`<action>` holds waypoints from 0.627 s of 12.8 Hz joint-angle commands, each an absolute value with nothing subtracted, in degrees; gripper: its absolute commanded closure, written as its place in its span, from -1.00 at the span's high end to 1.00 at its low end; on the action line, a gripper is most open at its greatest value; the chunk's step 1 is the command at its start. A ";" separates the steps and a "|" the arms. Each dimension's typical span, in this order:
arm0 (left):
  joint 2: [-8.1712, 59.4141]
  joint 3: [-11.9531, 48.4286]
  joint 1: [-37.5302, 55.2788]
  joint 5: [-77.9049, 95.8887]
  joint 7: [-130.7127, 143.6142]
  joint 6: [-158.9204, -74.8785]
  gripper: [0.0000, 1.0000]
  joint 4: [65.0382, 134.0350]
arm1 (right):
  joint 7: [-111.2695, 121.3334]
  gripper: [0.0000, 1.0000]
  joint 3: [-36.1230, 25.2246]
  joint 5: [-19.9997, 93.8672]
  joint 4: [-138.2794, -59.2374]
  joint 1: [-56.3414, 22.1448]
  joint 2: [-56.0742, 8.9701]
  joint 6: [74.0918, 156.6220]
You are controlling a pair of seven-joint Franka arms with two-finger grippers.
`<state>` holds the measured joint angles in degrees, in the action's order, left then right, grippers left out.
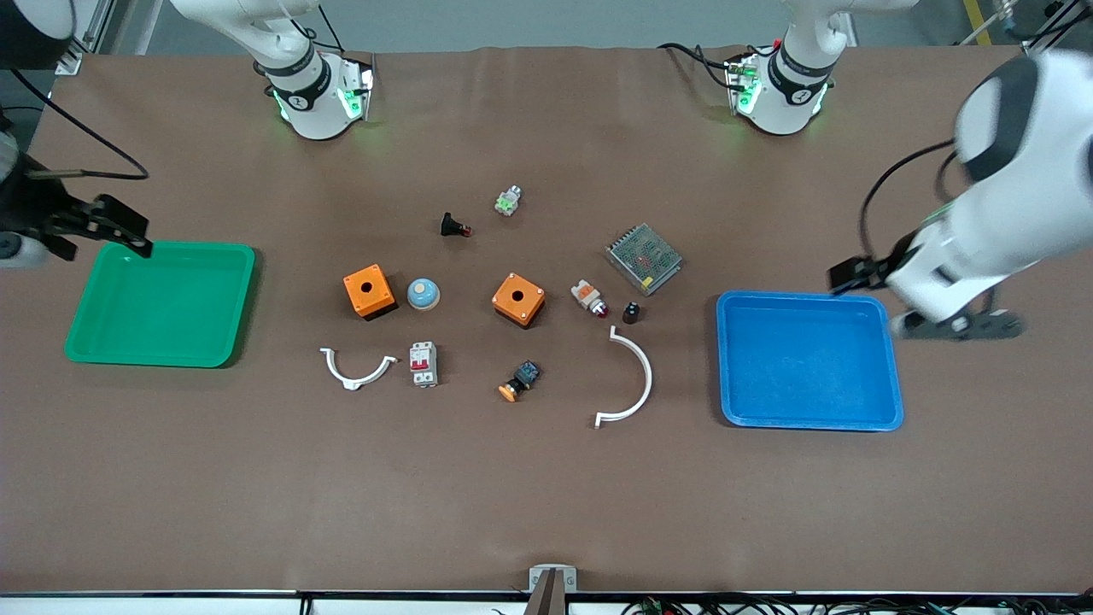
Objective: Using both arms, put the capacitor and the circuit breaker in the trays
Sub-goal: 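Reach the left gripper toward the capacitor while the right gripper reaches the breaker, then grasp the black capacitor with the left gripper while the right gripper grasps the breaker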
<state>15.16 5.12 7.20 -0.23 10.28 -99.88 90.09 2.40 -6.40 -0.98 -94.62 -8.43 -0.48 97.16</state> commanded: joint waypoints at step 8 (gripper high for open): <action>32.70 5.71 22.58 0.09 23.20 -125.99 0.69 95.51 | -2.71 1.00 -6.24 4.04 -92.02 -23.55 -20.37 111.16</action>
<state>33.39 5.92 21.82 -0.22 22.88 -121.39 92.19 -0.53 -5.79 2.35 -94.58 -21.90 -17.19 110.12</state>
